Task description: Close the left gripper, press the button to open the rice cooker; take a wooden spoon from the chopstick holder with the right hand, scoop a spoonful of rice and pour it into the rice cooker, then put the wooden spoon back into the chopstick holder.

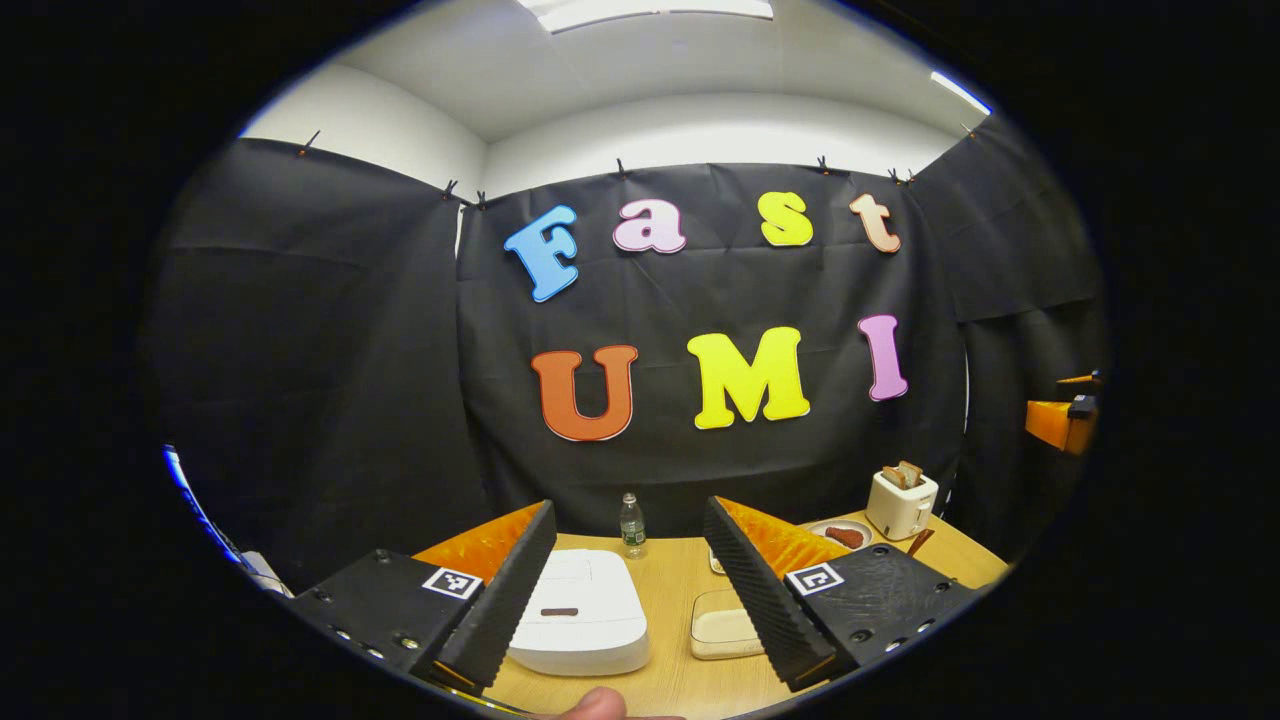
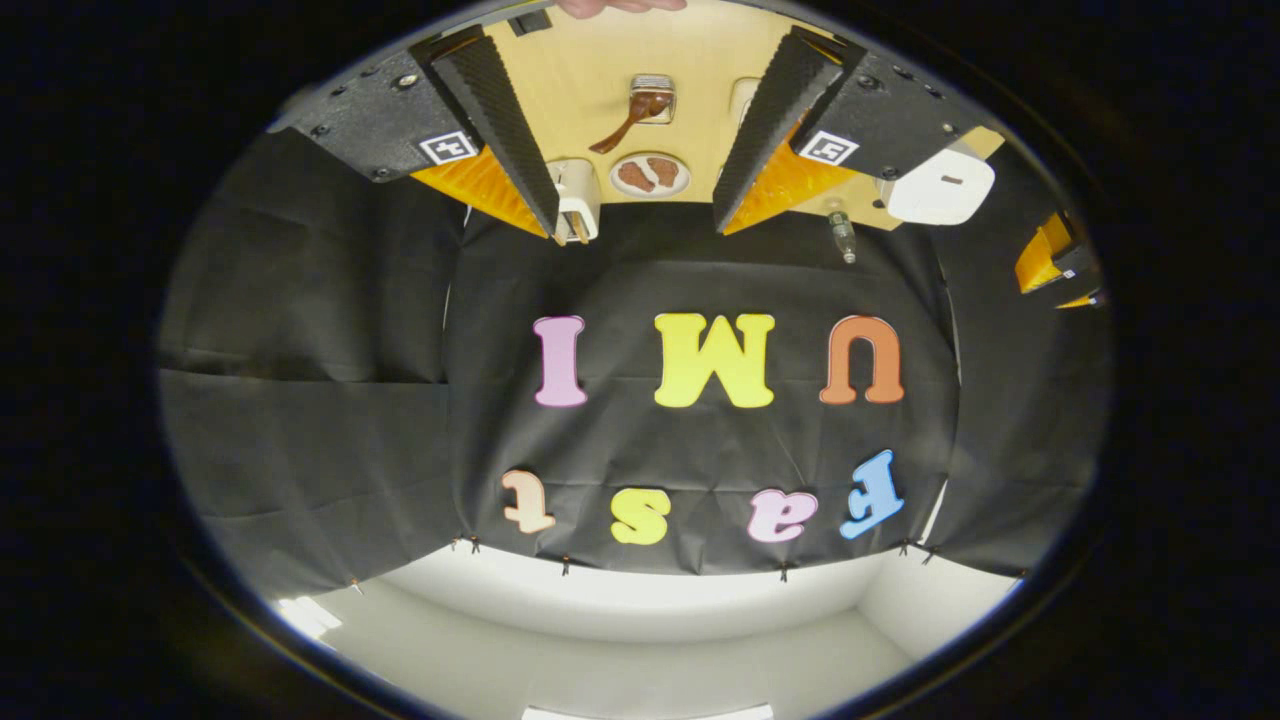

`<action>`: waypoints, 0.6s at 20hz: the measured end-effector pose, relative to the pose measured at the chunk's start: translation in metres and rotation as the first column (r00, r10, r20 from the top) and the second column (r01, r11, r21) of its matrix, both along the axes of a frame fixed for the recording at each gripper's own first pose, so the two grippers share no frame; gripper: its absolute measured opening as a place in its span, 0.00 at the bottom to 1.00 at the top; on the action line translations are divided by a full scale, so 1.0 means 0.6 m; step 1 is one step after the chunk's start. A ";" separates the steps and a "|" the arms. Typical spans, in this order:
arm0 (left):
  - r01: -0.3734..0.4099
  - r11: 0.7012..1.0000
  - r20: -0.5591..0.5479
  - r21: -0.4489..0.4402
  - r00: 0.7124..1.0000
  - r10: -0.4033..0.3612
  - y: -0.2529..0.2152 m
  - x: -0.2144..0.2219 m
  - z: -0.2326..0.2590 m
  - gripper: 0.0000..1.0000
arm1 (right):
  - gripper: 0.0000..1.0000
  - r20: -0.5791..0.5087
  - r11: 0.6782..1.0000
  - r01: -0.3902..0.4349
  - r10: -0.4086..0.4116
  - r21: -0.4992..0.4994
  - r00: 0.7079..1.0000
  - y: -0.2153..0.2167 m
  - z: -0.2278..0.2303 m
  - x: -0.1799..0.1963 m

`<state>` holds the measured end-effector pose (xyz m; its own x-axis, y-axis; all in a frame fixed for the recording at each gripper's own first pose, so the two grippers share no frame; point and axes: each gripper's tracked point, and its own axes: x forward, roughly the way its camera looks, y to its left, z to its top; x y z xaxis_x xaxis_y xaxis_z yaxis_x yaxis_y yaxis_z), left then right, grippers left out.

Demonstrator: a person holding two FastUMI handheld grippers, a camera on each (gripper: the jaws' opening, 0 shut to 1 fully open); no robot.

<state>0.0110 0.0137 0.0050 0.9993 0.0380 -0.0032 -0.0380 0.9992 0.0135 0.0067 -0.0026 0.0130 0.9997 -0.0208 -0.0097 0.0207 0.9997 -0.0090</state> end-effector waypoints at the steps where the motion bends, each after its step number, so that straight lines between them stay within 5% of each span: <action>1: -0.002 1.000 0.000 0.000 1.000 0.002 0.001 0.000 0.000 0.95 | 1.00 -0.004 1.000 0.001 -0.001 -0.001 1.000 -0.001 -0.002 0.001; 5: -0.007 1.000 -0.027 -0.009 1.000 0.007 0.009 0.005 -0.009 0.90 | 1.00 -0.019 1.000 -0.002 0.002 -0.014 1.000 0.003 -0.011 0.002; 6: -0.054 0.999 -0.025 0.001 0.998 0.054 0.029 0.005 -0.008 0.73 | 1.00 -0.021 1.000 -0.002 0.002 -0.020 1.000 0.002 -0.014 0.004; 9: -0.081 0.997 -0.034 0.005 0.996 0.081 0.040 0.014 -0.013 0.03 | 1.00 -0.025 1.000 0.002 -0.002 -0.025 1.000 0.002 -0.015 0.006; 12: -0.083 0.997 -0.086 -0.001 0.993 0.083 0.048 0.026 -0.040 0.00 | 1.00 -0.034 0.999 0.000 -0.002 -0.033 0.999 0.003 -0.018 0.012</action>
